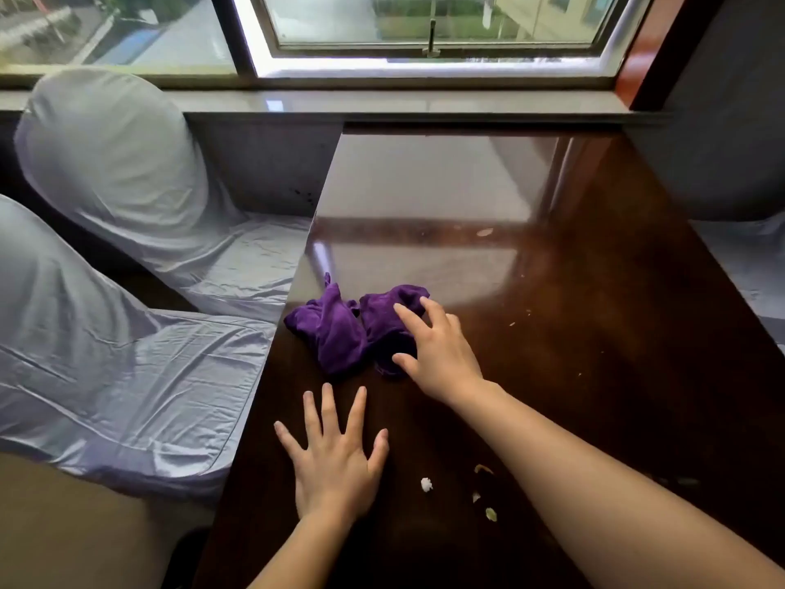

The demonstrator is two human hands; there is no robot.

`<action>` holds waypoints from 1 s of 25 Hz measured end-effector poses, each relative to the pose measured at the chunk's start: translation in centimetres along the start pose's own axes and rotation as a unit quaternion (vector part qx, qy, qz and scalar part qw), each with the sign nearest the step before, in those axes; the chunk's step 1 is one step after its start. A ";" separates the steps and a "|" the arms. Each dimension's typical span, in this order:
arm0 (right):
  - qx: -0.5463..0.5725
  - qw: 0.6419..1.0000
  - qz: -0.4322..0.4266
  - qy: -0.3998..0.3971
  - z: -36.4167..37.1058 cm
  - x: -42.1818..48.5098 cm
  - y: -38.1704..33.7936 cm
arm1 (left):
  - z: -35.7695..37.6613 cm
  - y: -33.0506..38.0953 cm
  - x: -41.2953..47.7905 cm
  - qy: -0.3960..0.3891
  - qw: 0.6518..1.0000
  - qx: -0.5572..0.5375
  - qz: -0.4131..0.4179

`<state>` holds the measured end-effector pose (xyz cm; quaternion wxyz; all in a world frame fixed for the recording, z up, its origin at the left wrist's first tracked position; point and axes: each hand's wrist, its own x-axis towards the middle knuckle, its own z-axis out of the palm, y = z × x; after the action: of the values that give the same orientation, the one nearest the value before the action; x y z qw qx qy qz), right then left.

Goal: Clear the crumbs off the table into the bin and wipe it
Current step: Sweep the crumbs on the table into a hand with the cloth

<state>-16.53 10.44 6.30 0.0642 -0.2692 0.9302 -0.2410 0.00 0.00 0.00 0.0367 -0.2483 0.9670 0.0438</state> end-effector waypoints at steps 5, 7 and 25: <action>-0.058 0.997 -0.002 -0.052 2.3 2.6 0.0 | -0.3 0.0 0.1 0.038 0.999 -0.004 0.004; -0.036 0.999 -0.009 -0.036 2.7 3.2 0.2 | -0.4 -0.1 -0.1 0.035 0.999 -0.024 0.005; 0.481 0.807 0.218 0.265 -18.0 -20.3 17.5 | -1.0 0.4 -0.6 0.048 0.994 -0.100 0.003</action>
<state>-12.03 41.64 13.33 -0.0125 0.0803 0.7107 -0.6988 0.26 0.50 1.06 -0.0350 -0.2494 0.9592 0.1286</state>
